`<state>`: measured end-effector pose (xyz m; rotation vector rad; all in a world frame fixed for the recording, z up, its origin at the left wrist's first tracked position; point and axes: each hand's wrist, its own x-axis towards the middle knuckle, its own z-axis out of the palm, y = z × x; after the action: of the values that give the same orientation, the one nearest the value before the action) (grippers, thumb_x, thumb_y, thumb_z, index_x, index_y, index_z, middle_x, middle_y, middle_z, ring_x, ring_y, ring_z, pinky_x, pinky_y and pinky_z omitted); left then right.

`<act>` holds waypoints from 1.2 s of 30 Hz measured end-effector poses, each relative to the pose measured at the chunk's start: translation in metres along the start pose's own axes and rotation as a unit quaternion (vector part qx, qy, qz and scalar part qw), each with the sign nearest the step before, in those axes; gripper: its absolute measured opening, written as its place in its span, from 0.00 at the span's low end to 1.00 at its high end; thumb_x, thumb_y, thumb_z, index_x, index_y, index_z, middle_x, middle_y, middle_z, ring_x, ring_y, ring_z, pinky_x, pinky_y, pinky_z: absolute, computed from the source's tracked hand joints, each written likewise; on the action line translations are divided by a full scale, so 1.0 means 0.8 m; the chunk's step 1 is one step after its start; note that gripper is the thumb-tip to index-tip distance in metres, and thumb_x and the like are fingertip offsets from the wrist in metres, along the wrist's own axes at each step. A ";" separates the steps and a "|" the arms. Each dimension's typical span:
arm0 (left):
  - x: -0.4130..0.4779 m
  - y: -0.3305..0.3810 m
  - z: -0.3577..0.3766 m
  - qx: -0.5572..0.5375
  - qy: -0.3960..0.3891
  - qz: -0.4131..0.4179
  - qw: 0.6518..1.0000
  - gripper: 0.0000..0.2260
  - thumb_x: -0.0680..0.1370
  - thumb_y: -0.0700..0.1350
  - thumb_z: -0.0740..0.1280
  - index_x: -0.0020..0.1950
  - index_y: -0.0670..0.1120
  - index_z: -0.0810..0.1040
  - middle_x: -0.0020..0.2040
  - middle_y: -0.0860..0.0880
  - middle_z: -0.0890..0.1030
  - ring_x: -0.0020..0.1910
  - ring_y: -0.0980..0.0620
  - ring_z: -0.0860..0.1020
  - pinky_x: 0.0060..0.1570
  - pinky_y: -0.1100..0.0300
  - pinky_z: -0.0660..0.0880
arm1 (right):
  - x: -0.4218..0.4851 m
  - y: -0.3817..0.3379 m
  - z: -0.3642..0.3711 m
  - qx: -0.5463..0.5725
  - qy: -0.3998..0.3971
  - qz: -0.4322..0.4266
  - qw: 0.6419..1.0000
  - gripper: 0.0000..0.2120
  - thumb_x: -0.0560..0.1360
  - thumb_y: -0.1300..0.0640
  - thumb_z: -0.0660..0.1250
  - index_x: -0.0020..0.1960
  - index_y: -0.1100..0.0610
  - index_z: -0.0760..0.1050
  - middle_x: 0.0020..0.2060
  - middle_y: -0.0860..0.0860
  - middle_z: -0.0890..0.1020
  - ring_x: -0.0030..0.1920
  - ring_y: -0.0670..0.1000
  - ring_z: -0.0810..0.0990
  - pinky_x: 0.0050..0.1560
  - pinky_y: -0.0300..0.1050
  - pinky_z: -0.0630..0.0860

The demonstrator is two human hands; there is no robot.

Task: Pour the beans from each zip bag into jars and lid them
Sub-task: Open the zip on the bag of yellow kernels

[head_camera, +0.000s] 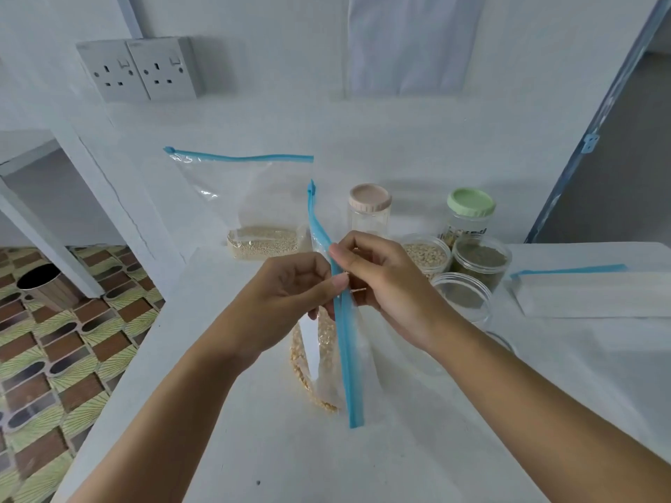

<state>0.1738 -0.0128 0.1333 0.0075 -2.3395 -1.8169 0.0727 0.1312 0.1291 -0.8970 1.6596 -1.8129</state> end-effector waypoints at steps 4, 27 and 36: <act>0.001 0.000 -0.020 -0.031 0.072 0.021 0.997 0.12 0.76 0.41 0.68 0.32 0.46 0.76 0.31 0.46 0.75 0.32 0.52 0.71 0.34 0.63 0.68 | 0.001 -0.003 -0.013 -0.082 0.067 -0.065 0.992 0.14 0.84 0.61 0.62 0.39 0.60 0.70 0.33 0.58 0.74 0.32 0.55 0.75 0.33 0.46 0.73; -0.008 0.023 -0.031 0.059 0.020 0.074 0.995 0.15 0.78 0.48 0.70 0.32 0.46 0.79 0.30 0.46 0.76 0.33 0.52 0.74 0.41 0.65 0.71 | 0.061 -0.091 0.009 -0.392 0.095 -0.005 0.915 0.33 0.78 0.33 0.62 0.34 0.62 0.78 0.26 0.46 0.76 0.32 0.51 0.73 0.43 0.49 0.71; 0.043 -0.035 -0.077 0.006 0.101 0.019 0.995 0.12 0.80 0.53 0.66 0.41 0.50 0.83 0.40 0.45 0.80 0.41 0.46 0.78 0.45 0.49 0.72 | 0.087 -0.064 0.005 -0.448 0.149 -0.075 0.878 0.08 0.67 0.56 0.72 0.35 0.61 0.79 0.27 0.51 0.73 0.31 0.52 0.69 0.44 0.49 0.72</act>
<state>0.1456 -0.0827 0.1260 0.1411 -2.1968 -1.6983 0.0339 0.0820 0.1891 -1.1569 2.7860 -1.2507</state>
